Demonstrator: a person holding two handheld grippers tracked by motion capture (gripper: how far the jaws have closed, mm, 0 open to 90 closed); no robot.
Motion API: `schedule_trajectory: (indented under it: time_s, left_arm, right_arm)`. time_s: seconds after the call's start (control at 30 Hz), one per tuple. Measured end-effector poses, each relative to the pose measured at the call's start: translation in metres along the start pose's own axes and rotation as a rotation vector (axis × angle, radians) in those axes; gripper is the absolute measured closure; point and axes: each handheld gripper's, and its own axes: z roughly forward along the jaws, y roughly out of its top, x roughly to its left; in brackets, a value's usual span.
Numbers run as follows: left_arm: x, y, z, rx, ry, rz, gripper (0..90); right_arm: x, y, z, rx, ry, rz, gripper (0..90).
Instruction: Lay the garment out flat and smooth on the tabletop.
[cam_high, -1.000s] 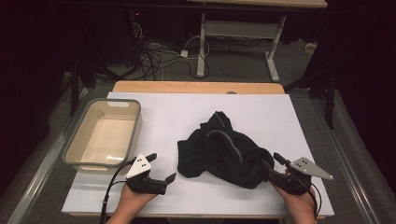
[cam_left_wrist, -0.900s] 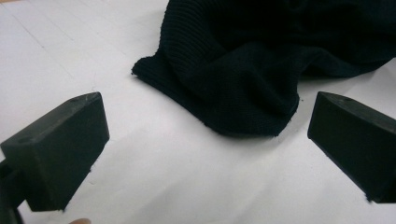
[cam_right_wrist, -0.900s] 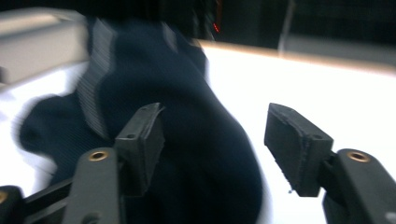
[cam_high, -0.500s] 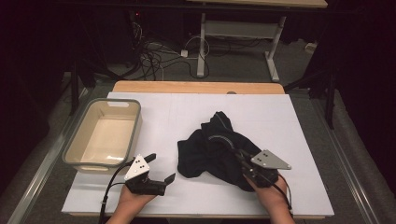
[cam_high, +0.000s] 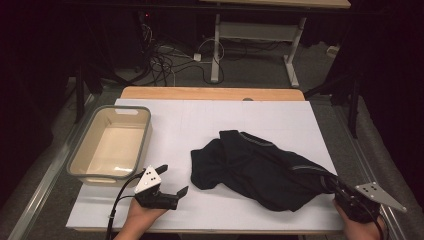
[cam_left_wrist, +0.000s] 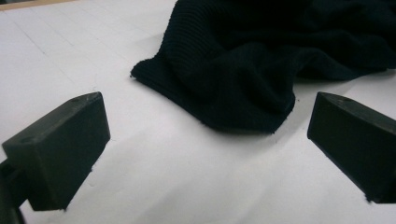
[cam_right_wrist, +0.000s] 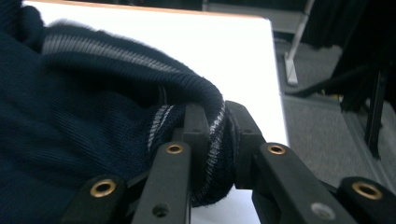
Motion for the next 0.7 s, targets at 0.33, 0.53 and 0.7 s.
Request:
schedule_trajectory:
  time_s: [0.33, 0.53, 0.7]
  left_arm:
    - [-0.001, 0.0, 0.0, 0.001, 0.008, 0.01, 0.0]
    - [-0.003, 0.0, 0.0, -0.005, 0.015, 0.019, 0.0]
    - [-0.002, -0.001, -0.001, -0.01, 0.01, 0.018, 0.0]
  right_arm:
    - [0.044, 0.032, -0.006, -0.109, 0.135, -0.039, 47.1]
    - [0.133, 0.062, 0.042, -0.049, 0.333, -0.175, 38.3]
    - [0.172, 0.083, 0.099, 0.093, 0.385, -0.158, 22.3]
